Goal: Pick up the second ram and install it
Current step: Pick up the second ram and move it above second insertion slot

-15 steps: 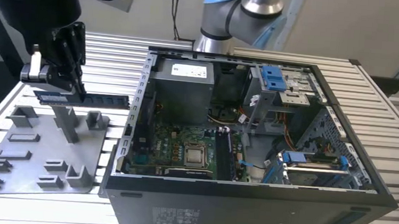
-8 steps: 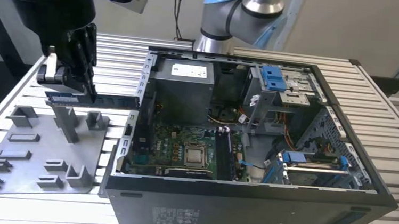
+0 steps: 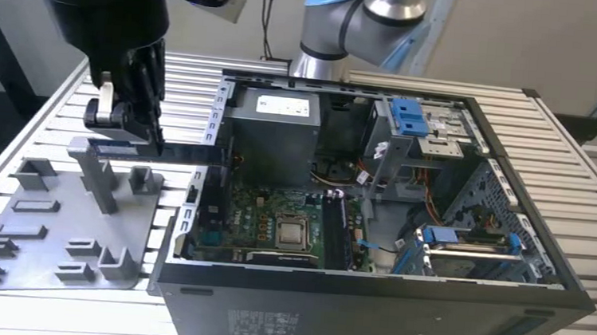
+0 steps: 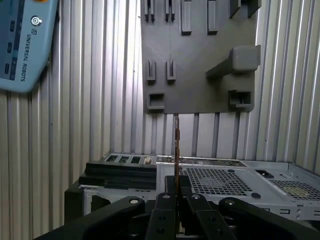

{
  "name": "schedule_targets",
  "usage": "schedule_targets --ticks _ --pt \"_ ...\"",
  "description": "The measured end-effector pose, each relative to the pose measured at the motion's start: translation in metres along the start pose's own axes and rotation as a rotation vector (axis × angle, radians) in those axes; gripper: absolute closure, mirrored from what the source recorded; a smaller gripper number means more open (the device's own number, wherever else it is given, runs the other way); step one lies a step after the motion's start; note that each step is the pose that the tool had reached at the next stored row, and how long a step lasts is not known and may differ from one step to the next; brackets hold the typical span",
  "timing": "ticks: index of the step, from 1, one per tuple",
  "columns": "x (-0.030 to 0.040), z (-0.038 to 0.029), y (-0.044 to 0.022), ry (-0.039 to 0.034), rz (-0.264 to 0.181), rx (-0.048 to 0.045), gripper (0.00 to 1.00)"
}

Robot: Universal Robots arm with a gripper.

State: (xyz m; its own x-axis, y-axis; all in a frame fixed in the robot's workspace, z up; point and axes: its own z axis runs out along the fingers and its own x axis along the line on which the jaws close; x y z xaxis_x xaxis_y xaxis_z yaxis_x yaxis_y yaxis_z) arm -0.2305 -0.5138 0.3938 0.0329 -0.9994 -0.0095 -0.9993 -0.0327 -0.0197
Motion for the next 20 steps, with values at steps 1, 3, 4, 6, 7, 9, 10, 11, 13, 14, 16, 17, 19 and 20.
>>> schedule_targets --ticks 1,3,4,6,7,9,10,11,13,14,16,17,19,20 --pt "0.0001 0.0001 -0.0026 0.0000 0.000 0.0000 0.86" --pt "0.0003 0.0002 -0.0079 0.0000 0.000 0.0000 0.86" --pt "0.0004 0.0002 -0.0106 -0.0001 0.000 0.0001 0.86" --pt "0.0005 0.0003 -0.0158 -0.0001 0.000 0.0000 0.86" --pt "0.0006 0.0004 -0.0185 -0.0001 0.000 0.0001 0.86" --pt "0.0008 0.0005 -0.0240 0.0000 0.000 0.0000 0.86" --pt "0.0009 0.0005 -0.0271 0.0000 0.000 0.0000 0.86" --pt "0.0010 0.0006 -0.0299 0.0000 0.000 0.0000 0.86" --pt "0.0012 0.0007 -0.0359 -0.0001 0.000 0.0000 0.86" --pt "0.0013 0.0008 -0.0390 -0.0001 0.000 0.0000 0.86" --pt "0.0015 0.0009 -0.0451 -0.0001 0.000 0.0001 0.86" --pt "0.0016 0.0010 -0.0486 -0.0001 0.000 0.0001 0.86" --pt "0.0018 0.0011 -0.0552 -0.0001 0.000 0.0000 0.86" --pt "0.0019 0.0012 -0.0584 0.0000 0.000 0.0000 0.86"
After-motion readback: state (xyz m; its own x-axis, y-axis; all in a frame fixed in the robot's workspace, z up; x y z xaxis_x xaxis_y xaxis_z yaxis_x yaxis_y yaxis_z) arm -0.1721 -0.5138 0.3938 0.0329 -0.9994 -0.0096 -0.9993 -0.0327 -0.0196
